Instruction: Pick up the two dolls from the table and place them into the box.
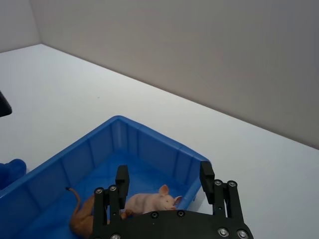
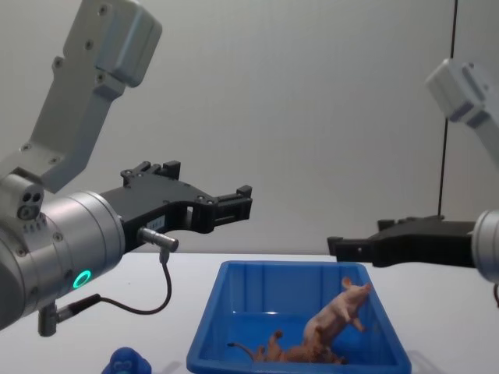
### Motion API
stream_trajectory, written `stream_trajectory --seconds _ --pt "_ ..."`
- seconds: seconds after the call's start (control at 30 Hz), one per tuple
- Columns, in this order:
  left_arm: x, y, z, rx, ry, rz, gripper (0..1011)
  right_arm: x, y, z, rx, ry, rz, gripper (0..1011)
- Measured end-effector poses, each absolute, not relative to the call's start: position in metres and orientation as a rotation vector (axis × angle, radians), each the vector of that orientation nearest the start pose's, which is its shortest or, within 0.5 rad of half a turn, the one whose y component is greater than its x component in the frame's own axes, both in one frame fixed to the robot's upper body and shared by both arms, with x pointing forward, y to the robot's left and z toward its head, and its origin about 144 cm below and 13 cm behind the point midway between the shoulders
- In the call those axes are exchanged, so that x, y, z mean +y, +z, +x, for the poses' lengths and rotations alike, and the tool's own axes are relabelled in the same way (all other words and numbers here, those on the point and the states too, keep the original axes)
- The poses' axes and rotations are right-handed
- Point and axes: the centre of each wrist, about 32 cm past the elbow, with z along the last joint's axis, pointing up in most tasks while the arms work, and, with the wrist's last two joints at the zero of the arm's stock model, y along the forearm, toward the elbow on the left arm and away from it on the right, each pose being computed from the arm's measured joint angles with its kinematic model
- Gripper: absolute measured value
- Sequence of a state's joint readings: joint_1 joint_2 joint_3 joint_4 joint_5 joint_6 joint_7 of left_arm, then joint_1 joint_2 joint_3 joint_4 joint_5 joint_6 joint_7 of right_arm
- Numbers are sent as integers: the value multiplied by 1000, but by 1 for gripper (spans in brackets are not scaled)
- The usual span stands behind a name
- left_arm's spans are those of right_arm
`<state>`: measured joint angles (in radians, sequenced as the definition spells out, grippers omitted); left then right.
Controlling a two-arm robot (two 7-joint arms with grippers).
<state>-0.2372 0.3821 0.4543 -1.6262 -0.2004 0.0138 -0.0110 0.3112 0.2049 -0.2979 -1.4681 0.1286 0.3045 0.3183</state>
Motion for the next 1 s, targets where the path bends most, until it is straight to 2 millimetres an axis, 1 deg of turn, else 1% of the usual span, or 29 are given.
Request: stream_trajectory --seconds 0.1,0.13,0.2,0.23,0.57,1.0 --pt "198 1204 492 -268 1124 61 1003 -207 1206 533 7 -1028 -214 904" --pt "198 1204 492 -268 1124 61 1003 -209 1206 532 4 -1033 -211 949" --pt "198 1204 492 -268 1124 61 1003 -212 1206 532 -1 -1040 -204 995" --pt "198 1204 492 -268 1124 61 1003 -214 1206 531 -6 -1044 -199 1001" --pt "198 1204 492 -268 1124 61 1003 -241 1202 525 -59 -1072 -175 1001" --pt "199 1205 490 -267 1130 72 1003 -256 1199 520 -89 -1076 -165 1001"
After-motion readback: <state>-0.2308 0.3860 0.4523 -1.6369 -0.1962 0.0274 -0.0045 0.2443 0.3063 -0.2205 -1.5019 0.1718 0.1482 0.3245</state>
